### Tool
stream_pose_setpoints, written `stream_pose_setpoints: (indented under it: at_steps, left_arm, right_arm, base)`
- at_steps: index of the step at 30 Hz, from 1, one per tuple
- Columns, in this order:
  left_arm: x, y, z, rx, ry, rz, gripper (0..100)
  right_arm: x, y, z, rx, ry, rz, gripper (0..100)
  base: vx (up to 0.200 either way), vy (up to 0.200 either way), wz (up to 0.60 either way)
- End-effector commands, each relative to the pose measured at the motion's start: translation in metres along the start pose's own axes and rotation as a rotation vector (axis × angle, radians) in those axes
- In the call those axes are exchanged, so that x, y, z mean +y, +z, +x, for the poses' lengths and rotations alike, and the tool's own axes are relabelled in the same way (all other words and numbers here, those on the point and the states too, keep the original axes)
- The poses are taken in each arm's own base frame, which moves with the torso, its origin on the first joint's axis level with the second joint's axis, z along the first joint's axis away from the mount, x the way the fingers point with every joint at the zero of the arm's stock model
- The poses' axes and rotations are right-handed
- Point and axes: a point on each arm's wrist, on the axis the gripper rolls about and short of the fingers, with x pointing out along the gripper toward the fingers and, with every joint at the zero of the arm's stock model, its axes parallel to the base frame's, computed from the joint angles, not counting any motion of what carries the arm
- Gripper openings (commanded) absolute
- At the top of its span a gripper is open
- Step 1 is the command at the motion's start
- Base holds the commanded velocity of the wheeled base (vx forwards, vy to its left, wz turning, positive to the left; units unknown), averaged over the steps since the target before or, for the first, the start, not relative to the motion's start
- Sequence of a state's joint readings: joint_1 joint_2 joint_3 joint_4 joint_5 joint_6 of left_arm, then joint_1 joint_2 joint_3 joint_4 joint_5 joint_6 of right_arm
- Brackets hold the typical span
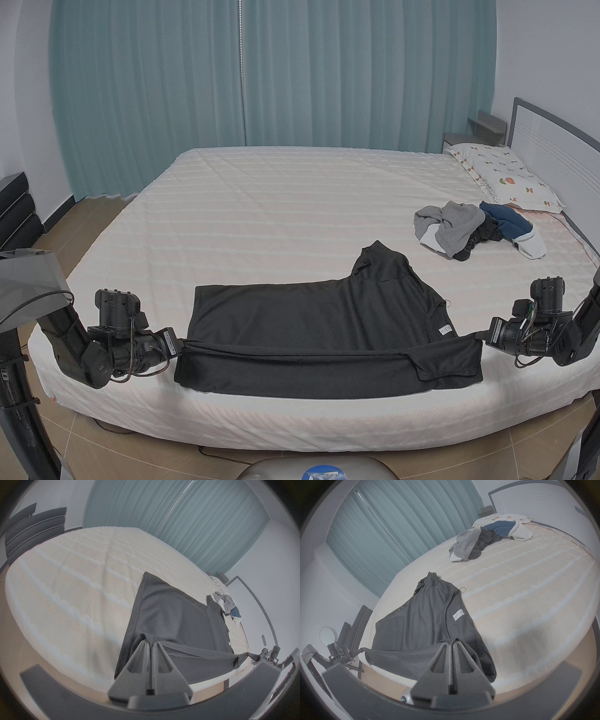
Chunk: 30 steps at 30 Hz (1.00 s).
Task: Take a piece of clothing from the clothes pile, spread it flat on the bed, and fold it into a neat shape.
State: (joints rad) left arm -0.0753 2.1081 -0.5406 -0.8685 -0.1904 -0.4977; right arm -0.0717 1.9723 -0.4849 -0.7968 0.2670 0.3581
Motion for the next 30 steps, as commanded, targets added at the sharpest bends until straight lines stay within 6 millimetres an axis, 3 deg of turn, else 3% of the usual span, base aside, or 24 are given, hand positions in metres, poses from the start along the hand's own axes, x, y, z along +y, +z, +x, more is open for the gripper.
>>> stream_pose_setpoints:
  at_steps: [1,8,16,17,18,19,25,30]
  left_arm:
    - [0.005,-0.002,0.022,0.037,0.019,-0.009,0]
    - [0.007,0.002,0.042,0.031,0.027,-0.085,0]
    - [0.009,0.003,0.054,0.031,0.026,-0.135,0]
    - [0.009,0.004,0.054,0.029,0.027,-0.144,100]
    - [0.009,0.004,0.055,0.026,0.025,-0.151,100]
    - [0.009,0.004,0.055,0.025,0.025,-0.154,100]
    - [0.007,0.008,0.053,0.010,0.015,-0.200,100]
    - [0.003,0.019,0.038,-0.028,-0.011,-0.217,100]
  right_arm:
    - [-0.007,-0.008,0.026,0.039,-0.006,0.009,0]
    - [-0.010,-0.018,0.054,-0.010,0.023,0.049,0]
    - [-0.012,-0.022,0.060,-0.027,0.035,0.058,0]
    - [-0.012,-0.023,0.061,-0.023,0.036,0.059,0]
    - [-0.012,-0.023,0.062,-0.023,0.036,0.061,0]
    - [-0.012,-0.023,0.064,-0.024,0.035,0.067,100]
    - [-0.010,-0.019,0.060,-0.062,0.058,0.149,100]
    - [-0.009,-0.015,0.052,-0.102,0.076,0.231,100]
  base:
    - [0.000,0.000,0.00]
    - [0.000,0.000,0.00]
    - [0.000,0.000,0.00]
    - [0.000,0.000,0.00]
    - [0.000,0.000,0.00]
    - [0.000,0.000,0.00]
    - [0.000,0.000,0.00]
    - [0.000,0.000,0.00]
